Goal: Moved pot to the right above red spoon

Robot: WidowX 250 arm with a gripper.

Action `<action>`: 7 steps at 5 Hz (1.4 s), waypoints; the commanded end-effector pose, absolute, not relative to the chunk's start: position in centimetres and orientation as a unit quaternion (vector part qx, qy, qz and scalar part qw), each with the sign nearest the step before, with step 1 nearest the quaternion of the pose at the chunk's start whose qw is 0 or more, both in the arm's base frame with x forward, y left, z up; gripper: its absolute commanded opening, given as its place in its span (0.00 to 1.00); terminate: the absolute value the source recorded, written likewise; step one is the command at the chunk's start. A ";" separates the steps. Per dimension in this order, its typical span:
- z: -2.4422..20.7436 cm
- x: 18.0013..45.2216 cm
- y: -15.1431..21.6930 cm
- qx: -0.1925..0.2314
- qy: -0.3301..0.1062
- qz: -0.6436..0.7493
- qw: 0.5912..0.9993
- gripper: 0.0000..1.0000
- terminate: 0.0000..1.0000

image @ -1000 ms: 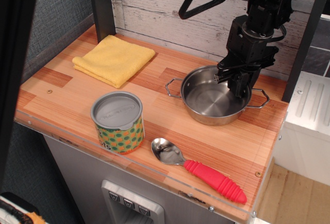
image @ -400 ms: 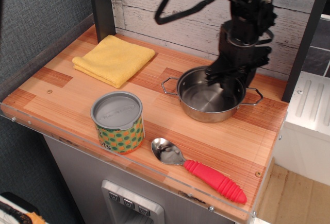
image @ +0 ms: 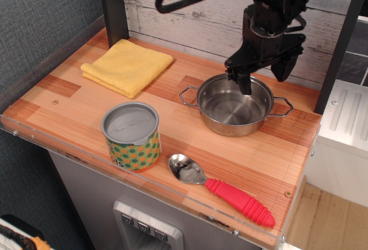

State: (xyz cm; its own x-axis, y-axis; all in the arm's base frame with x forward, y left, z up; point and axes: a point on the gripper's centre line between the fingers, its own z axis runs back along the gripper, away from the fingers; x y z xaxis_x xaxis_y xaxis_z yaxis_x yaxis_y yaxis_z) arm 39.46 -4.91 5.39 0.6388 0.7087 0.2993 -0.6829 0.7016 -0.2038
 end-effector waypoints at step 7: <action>12.7 35.0 12.7 0.066 -0.100 0.150 0.981 1.00 0.00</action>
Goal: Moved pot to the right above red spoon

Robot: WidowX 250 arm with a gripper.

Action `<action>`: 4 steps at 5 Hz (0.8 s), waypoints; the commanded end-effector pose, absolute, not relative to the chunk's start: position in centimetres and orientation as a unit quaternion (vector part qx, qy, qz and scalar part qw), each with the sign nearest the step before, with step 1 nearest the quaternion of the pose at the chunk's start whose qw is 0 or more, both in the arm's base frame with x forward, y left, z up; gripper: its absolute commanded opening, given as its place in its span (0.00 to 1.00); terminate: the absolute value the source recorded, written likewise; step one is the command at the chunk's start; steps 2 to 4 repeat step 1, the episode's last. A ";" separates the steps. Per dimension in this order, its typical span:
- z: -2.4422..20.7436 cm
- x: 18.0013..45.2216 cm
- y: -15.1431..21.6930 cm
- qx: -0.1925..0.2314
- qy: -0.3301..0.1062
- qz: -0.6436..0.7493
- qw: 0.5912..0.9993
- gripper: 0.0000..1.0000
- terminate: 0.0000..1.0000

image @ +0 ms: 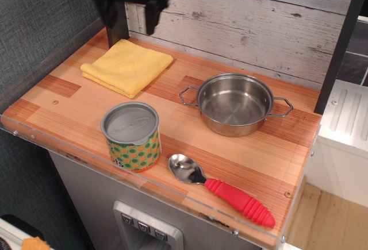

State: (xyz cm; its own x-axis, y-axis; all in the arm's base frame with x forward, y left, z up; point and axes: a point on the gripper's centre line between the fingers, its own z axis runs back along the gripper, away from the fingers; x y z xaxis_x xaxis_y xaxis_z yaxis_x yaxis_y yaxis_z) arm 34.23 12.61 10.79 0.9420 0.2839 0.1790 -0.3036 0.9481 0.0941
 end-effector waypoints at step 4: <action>12.7 35.0 12.7 0.066 -0.100 0.150 0.981 1.00 1.00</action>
